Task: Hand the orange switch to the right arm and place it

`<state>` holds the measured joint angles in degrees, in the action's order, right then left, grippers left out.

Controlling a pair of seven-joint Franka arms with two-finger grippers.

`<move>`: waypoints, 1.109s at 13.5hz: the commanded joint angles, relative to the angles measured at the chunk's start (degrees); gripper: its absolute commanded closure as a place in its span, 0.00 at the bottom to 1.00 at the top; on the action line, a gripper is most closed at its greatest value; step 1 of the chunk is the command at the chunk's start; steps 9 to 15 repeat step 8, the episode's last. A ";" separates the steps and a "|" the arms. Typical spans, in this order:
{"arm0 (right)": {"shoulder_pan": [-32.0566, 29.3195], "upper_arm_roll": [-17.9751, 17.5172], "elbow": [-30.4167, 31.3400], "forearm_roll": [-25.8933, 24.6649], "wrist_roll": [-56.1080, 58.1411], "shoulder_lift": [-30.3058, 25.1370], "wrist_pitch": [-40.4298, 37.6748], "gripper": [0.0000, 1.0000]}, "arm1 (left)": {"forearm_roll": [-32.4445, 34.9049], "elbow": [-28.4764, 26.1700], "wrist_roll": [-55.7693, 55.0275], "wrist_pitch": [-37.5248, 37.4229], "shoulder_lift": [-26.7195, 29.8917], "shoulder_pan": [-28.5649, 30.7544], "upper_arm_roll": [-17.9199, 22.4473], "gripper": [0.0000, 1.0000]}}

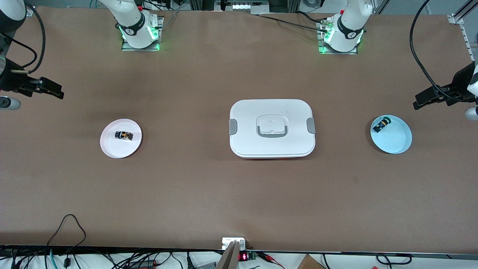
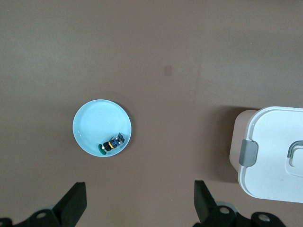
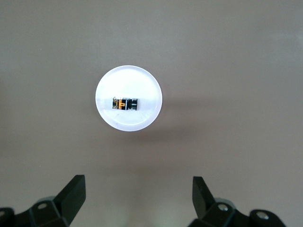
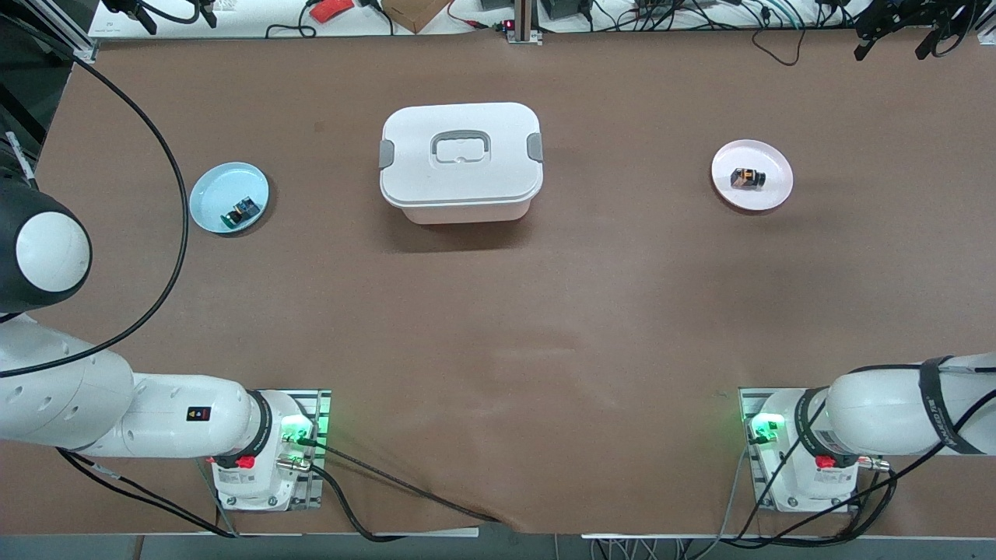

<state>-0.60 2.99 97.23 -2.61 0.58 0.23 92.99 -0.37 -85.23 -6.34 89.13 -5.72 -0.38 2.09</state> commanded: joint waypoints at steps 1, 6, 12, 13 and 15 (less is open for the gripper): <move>-0.28 -0.18 -0.72 -0.11 1.53 -0.85 -0.70 0.00 | -0.07 1.65 -0.34 -0.80 -0.70 -0.06 -0.07 0.00; -0.28 -0.18 -1.60 0.07 1.00 -0.50 -0.70 0.00 | -0.07 1.65 -0.34 -0.80 -0.70 -0.06 -0.07 0.00; -0.19 -0.27 -1.51 0.15 0.65 -0.50 -0.70 0.00 | -0.07 1.56 -0.34 -0.80 -0.70 -0.06 -0.07 0.00; -0.19 -0.27 -1.51 0.15 0.65 -0.50 -0.70 0.00 | -0.07 1.56 -0.34 -0.80 -0.70 -0.06 -0.07 0.00; -0.19 -0.27 -1.51 0.15 0.65 -0.50 -0.70 0.00 | -0.07 1.56 -0.34 -0.80 -0.70 -0.06 -0.07 0.00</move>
